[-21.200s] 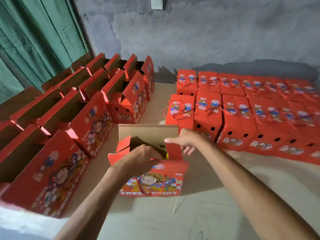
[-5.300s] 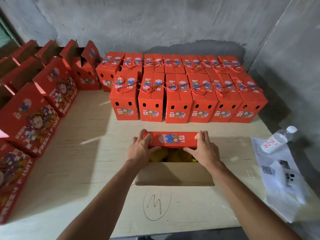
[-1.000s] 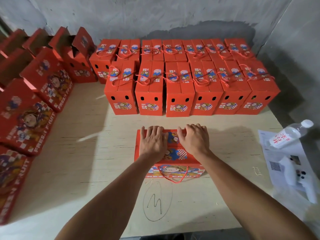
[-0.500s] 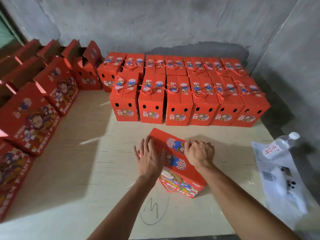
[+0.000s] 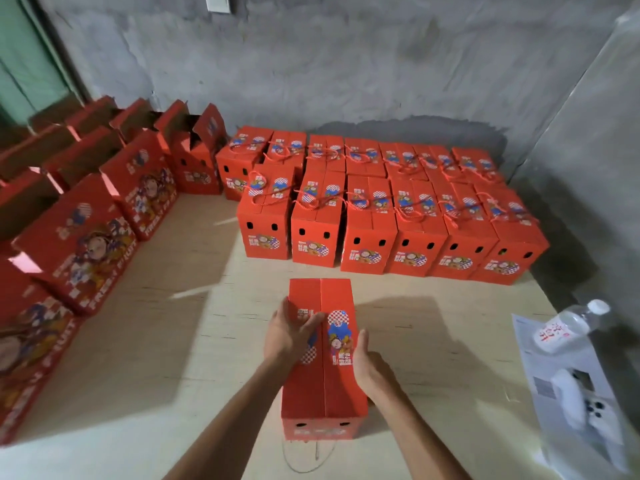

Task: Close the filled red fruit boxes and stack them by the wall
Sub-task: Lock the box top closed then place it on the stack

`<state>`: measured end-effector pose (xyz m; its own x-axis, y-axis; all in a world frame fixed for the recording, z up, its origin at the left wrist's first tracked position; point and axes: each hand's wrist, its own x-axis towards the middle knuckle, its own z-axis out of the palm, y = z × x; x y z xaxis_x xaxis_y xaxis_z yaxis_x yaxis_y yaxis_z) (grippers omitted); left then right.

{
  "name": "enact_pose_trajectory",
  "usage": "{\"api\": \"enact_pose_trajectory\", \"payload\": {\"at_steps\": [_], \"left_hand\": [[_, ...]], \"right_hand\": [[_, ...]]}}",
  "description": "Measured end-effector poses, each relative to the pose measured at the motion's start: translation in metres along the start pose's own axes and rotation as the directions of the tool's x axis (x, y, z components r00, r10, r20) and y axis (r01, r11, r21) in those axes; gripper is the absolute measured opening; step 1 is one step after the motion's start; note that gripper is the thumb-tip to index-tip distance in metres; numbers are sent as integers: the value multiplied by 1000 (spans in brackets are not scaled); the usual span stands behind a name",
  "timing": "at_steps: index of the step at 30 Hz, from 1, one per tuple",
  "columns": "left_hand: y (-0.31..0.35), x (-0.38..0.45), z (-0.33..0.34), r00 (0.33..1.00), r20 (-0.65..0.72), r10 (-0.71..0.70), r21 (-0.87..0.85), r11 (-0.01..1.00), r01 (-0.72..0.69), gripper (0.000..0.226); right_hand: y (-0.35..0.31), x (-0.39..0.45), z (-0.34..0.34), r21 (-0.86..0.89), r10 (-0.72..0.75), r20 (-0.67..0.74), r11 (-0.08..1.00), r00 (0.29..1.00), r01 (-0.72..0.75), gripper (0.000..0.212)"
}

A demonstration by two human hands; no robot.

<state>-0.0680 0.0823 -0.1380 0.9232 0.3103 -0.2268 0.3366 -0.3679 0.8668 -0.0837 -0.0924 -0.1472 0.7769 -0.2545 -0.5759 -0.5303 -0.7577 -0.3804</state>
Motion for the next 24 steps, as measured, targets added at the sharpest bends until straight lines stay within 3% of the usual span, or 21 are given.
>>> {"api": "enact_pose_trajectory", "payload": {"at_steps": [2, 5, 9, 12, 14, 17, 20, 22, 24], "left_hand": [[0, 1, -5, 1000, -11, -7, 71, 997, 8, 74], [0, 1, -5, 1000, -14, -27, 35, 999, 27, 80], [3, 1, -3, 999, 10, -36, 100, 994, 35, 81], [-1, 2, -7, 994, 34, -108, 97, 990, 105, 80], [-6, -2, -20, 973, 120, -199, -18, 979, 202, 78], [2, 0, -45, 936, 279, -215, -49, 970, 237, 54], [34, 3, -69, 942, 287, -175, -48, 979, 197, 26], [62, 6, -82, 947, 316, -62, -178, 976, 124, 16], [90, 2, -88, 932, 357, 58, -311, 948, 60, 18]], "right_hand": [[-8, -3, 8, 194, 49, 50, 979, 998, -58, 100], [-6, -5, 16, 395, 18, 19, 918, 1000, -24, 86], [3, -14, 17, 528, -31, -242, 834, 970, 158, 54], [8, -20, 11, 749, 1, -333, 608, 943, 264, 19], [10, -24, 4, 810, 43, -359, 511, 932, 288, 12], [6, -24, -15, 807, 38, -323, 534, 946, 254, 13], [-16, -28, -52, 675, -118, -342, 660, 932, 331, 18], [-43, -41, -77, 456, -327, -420, 730, 846, 509, 22], [-74, -57, -91, 298, -510, -419, 705, 751, 644, 22]]}}
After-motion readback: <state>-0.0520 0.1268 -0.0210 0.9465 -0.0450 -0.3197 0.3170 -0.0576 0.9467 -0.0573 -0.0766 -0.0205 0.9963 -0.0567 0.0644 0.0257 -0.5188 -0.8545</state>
